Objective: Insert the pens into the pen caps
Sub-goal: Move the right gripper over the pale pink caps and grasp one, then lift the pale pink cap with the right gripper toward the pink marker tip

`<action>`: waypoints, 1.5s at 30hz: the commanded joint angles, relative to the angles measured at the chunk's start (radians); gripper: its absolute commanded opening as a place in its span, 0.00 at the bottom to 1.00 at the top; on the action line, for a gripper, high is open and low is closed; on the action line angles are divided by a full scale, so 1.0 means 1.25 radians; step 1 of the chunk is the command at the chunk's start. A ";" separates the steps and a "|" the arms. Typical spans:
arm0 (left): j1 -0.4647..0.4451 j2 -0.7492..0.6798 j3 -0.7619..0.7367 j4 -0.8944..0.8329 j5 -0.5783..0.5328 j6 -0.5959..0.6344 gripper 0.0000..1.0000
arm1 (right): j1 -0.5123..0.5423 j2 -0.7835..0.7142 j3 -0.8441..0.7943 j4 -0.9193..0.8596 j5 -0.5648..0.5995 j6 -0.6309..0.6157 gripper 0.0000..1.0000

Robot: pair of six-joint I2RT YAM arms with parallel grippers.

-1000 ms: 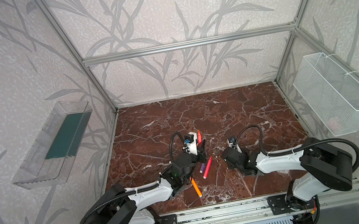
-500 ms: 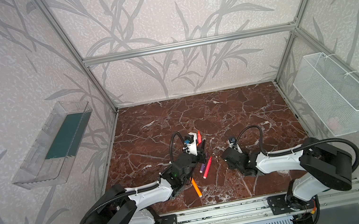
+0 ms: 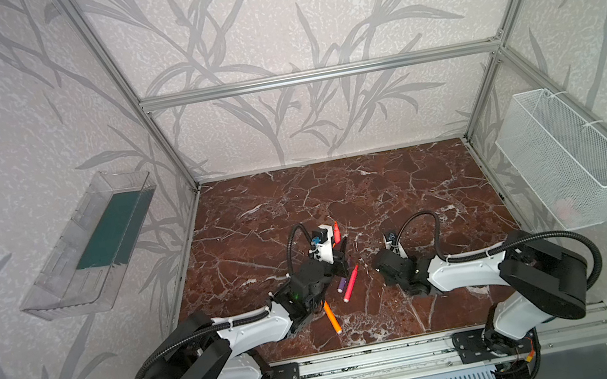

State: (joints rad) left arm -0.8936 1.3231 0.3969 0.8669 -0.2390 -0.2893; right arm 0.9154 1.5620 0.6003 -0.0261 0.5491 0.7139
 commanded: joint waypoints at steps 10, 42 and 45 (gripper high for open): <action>0.003 -0.039 -0.020 0.005 0.009 0.010 0.00 | -0.009 -0.042 -0.042 -0.004 -0.015 0.020 0.11; 0.003 -0.027 -0.027 0.083 0.297 0.029 0.00 | -0.008 -0.660 -0.114 0.342 -0.292 -0.140 0.00; 0.003 -0.023 -0.025 0.089 0.302 0.024 0.00 | -0.008 -0.606 -0.085 0.373 -0.311 -0.143 0.00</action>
State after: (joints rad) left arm -0.8936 1.2922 0.3561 0.9321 0.1146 -0.2604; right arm 0.9073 0.7738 0.4480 0.3443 0.2138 0.5568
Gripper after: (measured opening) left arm 0.168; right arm 0.155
